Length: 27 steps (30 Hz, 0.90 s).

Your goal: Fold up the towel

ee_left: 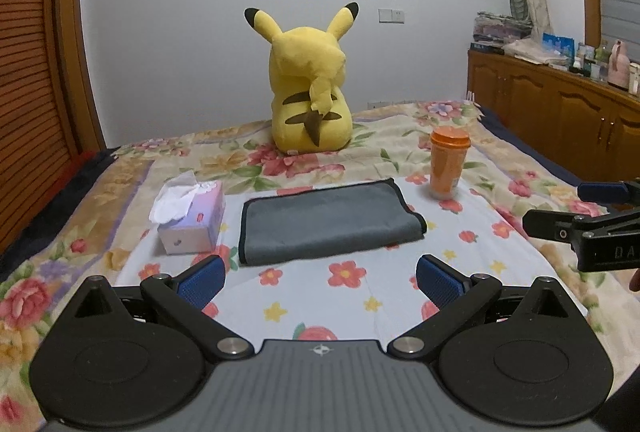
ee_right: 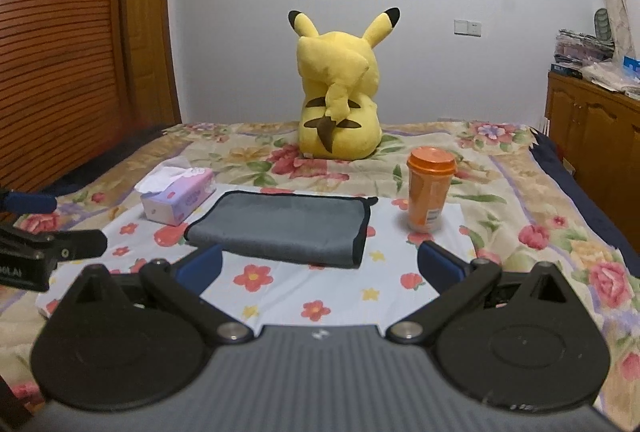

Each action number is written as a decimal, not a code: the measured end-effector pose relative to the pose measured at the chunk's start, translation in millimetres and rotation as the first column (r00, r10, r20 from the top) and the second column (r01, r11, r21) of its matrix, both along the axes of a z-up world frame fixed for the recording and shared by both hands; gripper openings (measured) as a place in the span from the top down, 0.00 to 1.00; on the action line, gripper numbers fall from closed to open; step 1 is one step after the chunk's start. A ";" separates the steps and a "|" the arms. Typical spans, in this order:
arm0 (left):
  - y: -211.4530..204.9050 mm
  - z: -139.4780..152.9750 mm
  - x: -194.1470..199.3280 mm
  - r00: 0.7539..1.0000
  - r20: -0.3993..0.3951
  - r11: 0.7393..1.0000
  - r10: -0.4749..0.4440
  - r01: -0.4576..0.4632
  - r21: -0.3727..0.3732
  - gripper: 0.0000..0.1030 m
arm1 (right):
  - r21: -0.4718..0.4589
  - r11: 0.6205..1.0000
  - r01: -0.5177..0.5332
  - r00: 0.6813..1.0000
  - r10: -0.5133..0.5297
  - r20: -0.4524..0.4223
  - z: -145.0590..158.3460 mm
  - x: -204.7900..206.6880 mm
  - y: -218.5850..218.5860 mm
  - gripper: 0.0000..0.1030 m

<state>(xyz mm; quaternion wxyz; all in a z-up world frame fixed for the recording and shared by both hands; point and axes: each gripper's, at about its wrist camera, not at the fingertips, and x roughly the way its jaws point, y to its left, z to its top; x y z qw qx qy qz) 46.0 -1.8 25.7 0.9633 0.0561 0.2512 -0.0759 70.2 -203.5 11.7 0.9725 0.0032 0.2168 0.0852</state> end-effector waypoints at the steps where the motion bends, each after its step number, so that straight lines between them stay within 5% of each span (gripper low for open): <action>1: 0.0 -2.1 -1.9 1.000 -0.005 1.000 0.001 -0.001 -0.003 0.00 | 0.001 1.000 0.002 1.000 -0.002 0.000 -0.9 -2.0 -0.9 0.00; 27: 2.9 -48.7 -23.2 0.998 -0.053 0.999 0.035 -0.037 -0.033 0.00 | -0.022 1.000 0.023 0.999 -0.024 -0.038 -34.5 -25.3 4.3 0.00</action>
